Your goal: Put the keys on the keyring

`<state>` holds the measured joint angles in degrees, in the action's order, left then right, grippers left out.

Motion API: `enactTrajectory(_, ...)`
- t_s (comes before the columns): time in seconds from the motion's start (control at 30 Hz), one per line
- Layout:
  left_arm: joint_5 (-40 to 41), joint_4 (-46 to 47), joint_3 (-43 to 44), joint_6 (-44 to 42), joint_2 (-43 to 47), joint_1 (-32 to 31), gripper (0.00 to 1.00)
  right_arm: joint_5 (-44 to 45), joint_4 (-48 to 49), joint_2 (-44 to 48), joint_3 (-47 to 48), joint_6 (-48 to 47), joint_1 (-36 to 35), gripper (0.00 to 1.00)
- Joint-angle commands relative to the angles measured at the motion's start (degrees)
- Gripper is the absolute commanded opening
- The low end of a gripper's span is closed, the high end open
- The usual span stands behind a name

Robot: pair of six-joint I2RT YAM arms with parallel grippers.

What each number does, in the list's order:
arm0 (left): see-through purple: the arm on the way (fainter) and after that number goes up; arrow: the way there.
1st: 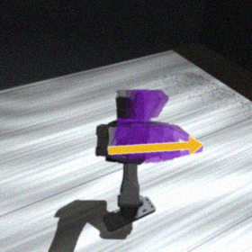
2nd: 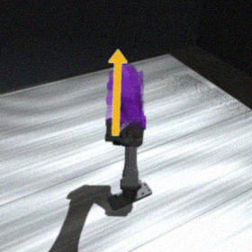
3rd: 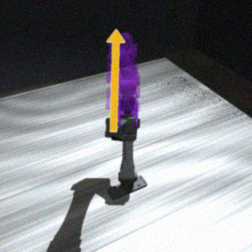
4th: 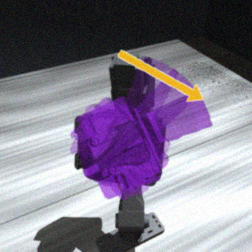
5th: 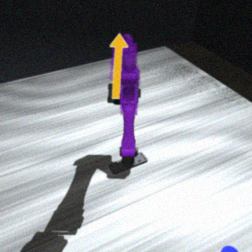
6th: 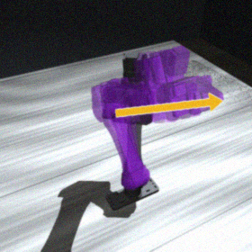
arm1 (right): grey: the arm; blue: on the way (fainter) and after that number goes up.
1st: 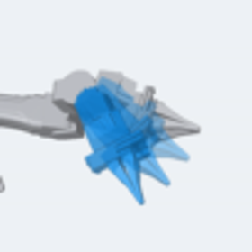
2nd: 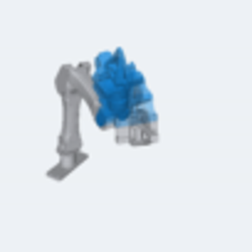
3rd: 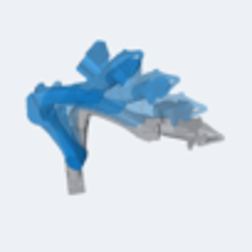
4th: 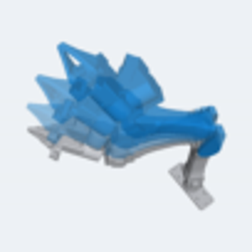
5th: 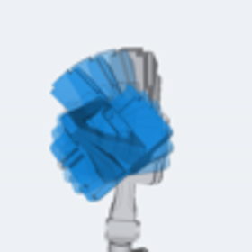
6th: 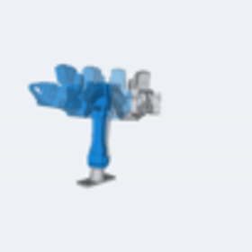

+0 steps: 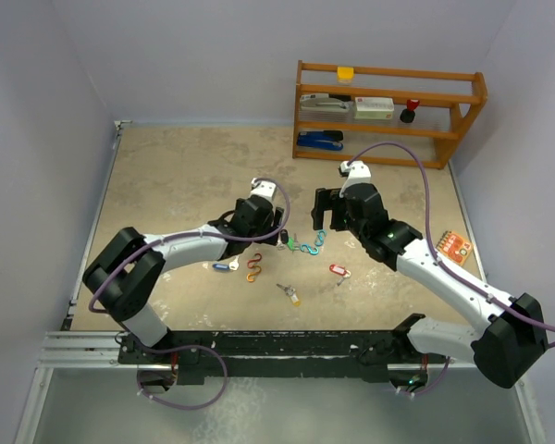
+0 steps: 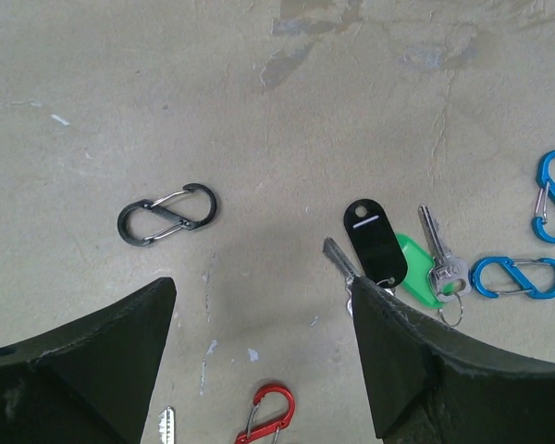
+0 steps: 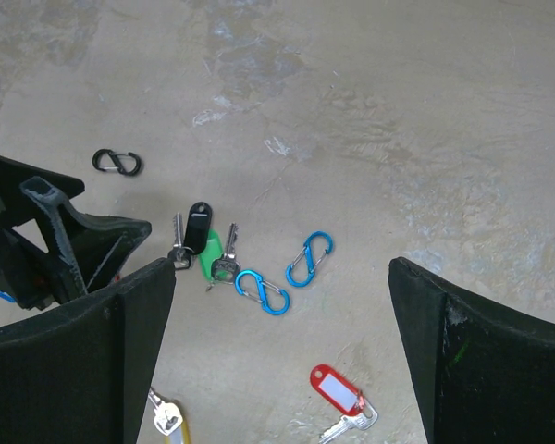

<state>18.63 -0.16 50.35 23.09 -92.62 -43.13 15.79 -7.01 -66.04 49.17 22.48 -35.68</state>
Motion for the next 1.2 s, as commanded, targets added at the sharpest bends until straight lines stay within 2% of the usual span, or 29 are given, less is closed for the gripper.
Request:
enactTrajectory(0.0, -0.5, 2.93, 3.04, 0.68, -2.09, 0.15, 0.74, 1.71, 0.86, 1.41, 0.32, -0.69, -0.32, 1.0)
enactTrajectory(0.43, -2.28, 6.37, 4.19, 2.64, -6.3, 0.13, 0.74, 2.72, 0.86, 1.29, -0.45, -0.68, -0.3, 1.0)
enactTrajectory(0.87, -1.69, 5.97, 5.8, 4.27, -9.26, 0.69, 0.74, 3.8, 0.32, 1.44, -0.65, -0.6, -0.3, 1.0)
enactTrajectory(1.03, -1.84, 4.53, 5.64, 4.55, -7.43, 0.94, 0.74, 3.85, 0.12, 1.37, -0.5, -0.64, -0.34, 1.0)
enactTrajectory(1.17, -2.01, 1.51, 4.07, 4.98, -1.72, 0.77, 0.74, 4.37, -0.33, 1.46, -0.22, -0.85, -0.33, 1.0)
